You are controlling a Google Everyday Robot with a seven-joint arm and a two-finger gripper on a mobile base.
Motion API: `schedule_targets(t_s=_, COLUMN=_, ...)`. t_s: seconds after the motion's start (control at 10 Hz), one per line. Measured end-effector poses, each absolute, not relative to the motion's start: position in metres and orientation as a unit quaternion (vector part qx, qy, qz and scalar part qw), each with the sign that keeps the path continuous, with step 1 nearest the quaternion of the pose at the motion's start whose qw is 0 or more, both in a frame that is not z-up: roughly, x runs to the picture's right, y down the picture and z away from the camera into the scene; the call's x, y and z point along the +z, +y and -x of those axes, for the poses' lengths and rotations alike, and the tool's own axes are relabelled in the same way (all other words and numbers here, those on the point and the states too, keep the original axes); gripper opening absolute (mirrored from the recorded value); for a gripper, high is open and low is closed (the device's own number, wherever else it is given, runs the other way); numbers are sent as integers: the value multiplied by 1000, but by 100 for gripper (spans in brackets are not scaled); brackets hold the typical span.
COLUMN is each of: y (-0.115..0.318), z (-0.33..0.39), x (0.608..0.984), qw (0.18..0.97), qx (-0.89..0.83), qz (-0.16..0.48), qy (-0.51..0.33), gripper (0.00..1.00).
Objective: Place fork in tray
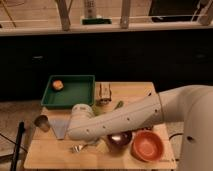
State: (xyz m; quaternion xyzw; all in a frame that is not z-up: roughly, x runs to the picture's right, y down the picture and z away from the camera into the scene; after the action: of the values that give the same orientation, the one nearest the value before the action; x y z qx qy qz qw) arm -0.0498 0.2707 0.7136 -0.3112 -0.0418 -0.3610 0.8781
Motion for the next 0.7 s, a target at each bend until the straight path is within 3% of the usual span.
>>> schedule_targets(t_s=0.7, y=300, z=83, x=740, qw=885, qx=-325, qz=316, qy=-112, gripper=80)
